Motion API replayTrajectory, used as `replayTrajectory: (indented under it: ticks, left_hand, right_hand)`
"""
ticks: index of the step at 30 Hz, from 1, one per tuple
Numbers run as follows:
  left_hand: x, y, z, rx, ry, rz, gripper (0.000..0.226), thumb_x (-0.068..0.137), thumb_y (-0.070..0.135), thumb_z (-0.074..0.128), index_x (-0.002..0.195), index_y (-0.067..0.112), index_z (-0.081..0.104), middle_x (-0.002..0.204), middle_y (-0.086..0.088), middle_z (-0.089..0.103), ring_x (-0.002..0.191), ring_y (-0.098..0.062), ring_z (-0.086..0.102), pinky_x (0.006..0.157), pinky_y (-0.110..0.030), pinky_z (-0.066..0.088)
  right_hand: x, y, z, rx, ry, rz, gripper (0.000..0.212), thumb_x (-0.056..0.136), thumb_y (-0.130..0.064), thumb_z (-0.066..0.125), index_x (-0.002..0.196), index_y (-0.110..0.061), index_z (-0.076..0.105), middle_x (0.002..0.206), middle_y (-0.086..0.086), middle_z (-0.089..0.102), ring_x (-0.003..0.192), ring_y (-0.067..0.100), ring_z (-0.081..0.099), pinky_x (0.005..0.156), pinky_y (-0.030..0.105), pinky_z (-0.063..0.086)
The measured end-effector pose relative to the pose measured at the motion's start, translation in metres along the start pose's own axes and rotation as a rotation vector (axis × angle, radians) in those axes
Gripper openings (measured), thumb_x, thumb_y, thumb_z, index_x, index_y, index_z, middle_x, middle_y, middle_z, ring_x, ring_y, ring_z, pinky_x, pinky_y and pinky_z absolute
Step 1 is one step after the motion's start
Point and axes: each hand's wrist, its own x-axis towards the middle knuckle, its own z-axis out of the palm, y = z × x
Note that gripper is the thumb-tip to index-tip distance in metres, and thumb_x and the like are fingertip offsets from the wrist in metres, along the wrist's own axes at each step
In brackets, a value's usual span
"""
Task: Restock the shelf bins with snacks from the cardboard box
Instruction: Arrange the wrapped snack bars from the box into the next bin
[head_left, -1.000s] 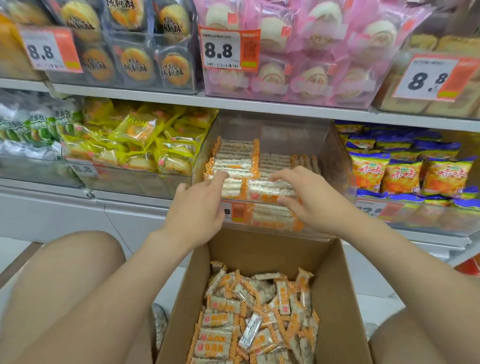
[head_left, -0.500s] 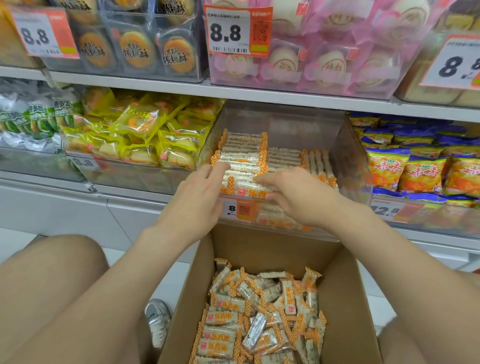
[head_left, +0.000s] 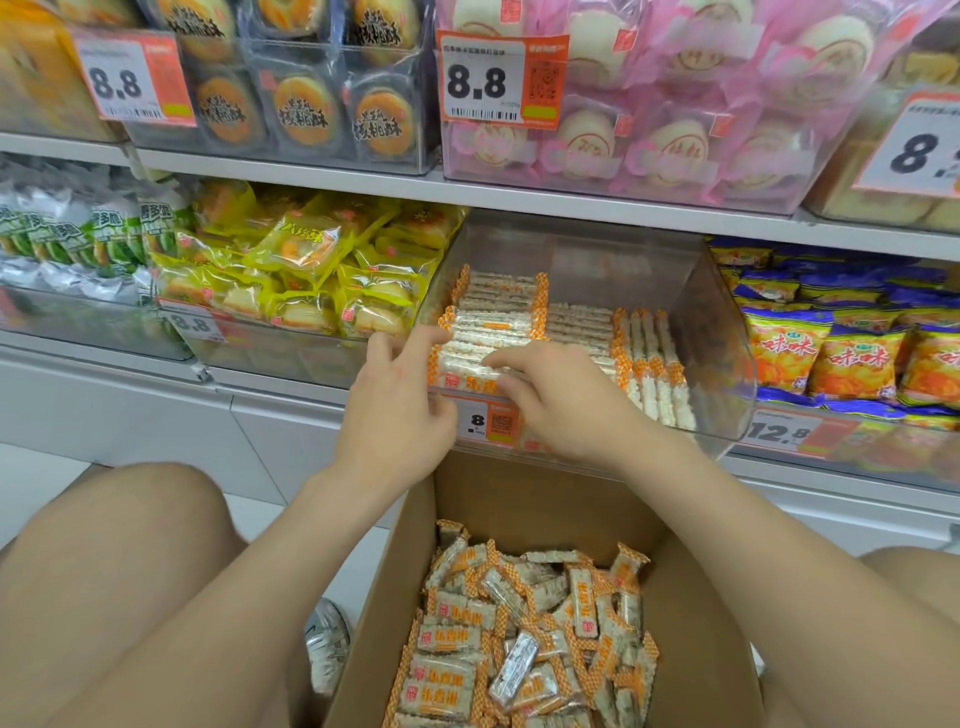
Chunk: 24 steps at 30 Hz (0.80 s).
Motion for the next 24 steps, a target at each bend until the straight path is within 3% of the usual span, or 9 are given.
replayTrajectory:
  ticks: [2,5,7,9,12,16,20,22,24]
  left_hand:
    - [0.000,0.002,0.003,0.027,0.019,-0.014,0.053,0.086,0.014,0.066,0.135,0.031,0.051,0.116,0.000,0.043,0.095,-0.025,0.057,0.075,-0.033,0.043]
    - [0.003,0.001,0.004,-0.034,0.067,-0.030,0.057,0.088,0.013,0.068,0.139,0.021,0.043,0.119,-0.002,0.049,0.094,-0.023,0.054,0.075,-0.034,0.041]
    - [0.003,0.000,0.003,-0.022,0.085,-0.017,0.058,0.088,0.011,0.068,0.140,0.017,0.042,0.123,-0.006,0.050,0.097,-0.025,0.054,0.076,-0.035,0.043]
    - [0.001,0.000,0.004,0.149,0.099,0.082,0.053,0.085,0.006,0.067,0.135,0.014,0.051,0.134,-0.012,0.045,0.111,-0.033,0.053,0.083,-0.041,0.047]
    - [0.001,0.002,0.009,0.368,-0.023,0.334,0.050,0.083,0.000,0.065,0.131,0.015,0.062,0.143,-0.012,0.050,0.129,-0.036,0.048,0.097,-0.049,0.047]
    - [-0.001,0.006,0.011,0.418,-0.189,0.315,0.035,0.095,0.010,0.057,0.128,0.020,0.065,0.121,-0.001,0.066,0.111,-0.027,0.061,0.092,-0.040,0.048]
    - [-0.002,0.013,0.014,0.403,-0.169,0.258,0.023,0.098,0.020,0.056,0.117,0.014,0.067,0.126,-0.009,0.055,0.110,-0.030,0.058,0.088,-0.042,0.052]
    - [0.001,0.012,0.018,0.410,-0.146,0.321,0.025,0.097,0.021,0.056,0.118,0.013,0.065,0.135,-0.010,0.051,0.122,-0.031,0.054,0.097,-0.043,0.049]
    - [0.003,0.011,0.020,0.389,-0.212,0.372,0.043,0.097,0.019,0.056,0.139,0.013,0.054,0.152,-0.011,0.042,0.142,-0.033,0.041,0.115,-0.046,0.040]
  right_hand:
    - [0.003,0.000,0.000,0.028,0.006,-0.004,0.035,0.109,-0.027,0.051,0.141,-0.021,0.064,0.136,-0.001,0.069,0.124,0.017,0.063,0.103,0.036,0.050]
    - [0.007,0.009,-0.010,0.183,-0.047,0.073,0.030,0.108,-0.027,0.056,0.134,-0.023,0.068,0.113,-0.006,0.074,0.088,-0.004,0.062,0.078,0.019,0.048]
    - [0.009,0.015,-0.018,0.387,0.044,0.222,0.025,0.108,-0.026,0.055,0.128,-0.024,0.071,0.104,-0.005,0.075,0.074,-0.002,0.062,0.065,0.018,0.047]
    - [0.008,0.018,-0.023,0.549,0.225,0.411,0.024,0.109,-0.023,0.053,0.123,-0.020,0.071,0.099,-0.004,0.074,0.080,0.012,0.069,0.063,0.027,0.052]
    - [0.000,0.023,-0.024,0.324,0.267,0.529,0.025,0.106,-0.019,0.048,0.104,-0.011,0.071,0.085,0.006,0.073,0.081,0.026,0.069,0.067,0.035,0.055]
    - [-0.013,0.029,-0.019,0.068,0.195,0.522,0.022,0.103,-0.015,0.043,0.103,-0.003,0.062,0.083,0.015,0.066,0.082,0.038,0.061,0.073,0.045,0.055]
    - [-0.020,0.034,-0.022,0.033,0.118,0.525,0.020,0.104,-0.016,0.043,0.114,-0.003,0.054,0.094,0.016,0.065,0.082,0.036,0.060,0.066,0.042,0.050]
    - [-0.022,0.035,-0.026,0.118,0.058,0.486,0.027,0.105,-0.017,0.042,0.119,0.001,0.057,0.080,0.010,0.067,0.063,0.025,0.059,0.053,0.032,0.048]
    - [-0.024,0.035,-0.030,0.145,-0.022,0.468,0.027,0.105,-0.018,0.044,0.120,-0.003,0.060,0.068,0.004,0.064,0.052,0.018,0.053,0.043,0.025,0.040]
